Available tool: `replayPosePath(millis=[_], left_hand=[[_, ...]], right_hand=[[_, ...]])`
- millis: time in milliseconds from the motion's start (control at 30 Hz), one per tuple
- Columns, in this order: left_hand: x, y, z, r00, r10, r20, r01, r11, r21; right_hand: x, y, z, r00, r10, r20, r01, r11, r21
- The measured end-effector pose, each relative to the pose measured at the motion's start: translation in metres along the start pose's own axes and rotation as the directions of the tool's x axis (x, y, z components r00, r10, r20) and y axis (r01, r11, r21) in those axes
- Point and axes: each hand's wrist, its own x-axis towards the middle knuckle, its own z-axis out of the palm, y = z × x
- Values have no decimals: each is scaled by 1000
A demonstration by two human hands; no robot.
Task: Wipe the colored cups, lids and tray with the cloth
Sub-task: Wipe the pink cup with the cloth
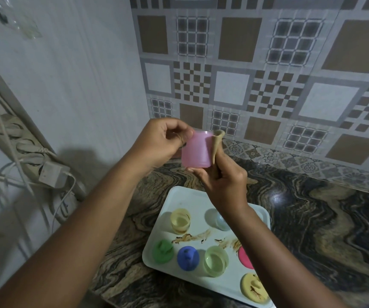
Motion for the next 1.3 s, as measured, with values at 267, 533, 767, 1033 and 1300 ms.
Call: replayPosePath(millis=[267,533,767,1033,1300], left_hand=[[-6,0,8,999,49,-21,-46,993,105],[-1,4,2,998,-10,-55,11,1000,13],[-4,22,1,984,176,-20,-164,951,263],[2,14,-3,995,86,-51,-80,992,97],[-3,10,5,980,162,-117,-132,964,233]], right_hand=[[-6,-5,-3,990,126,-58,-118,986,121],[2,-2,-3,999,30,-17,-29,999,25],[4,-6,-7,997,44,-58,-40,997,65],[12,-11,-9,999,-39,8,39,999,27],[16,-14,-16,994,-86,71,90,994,-61]])
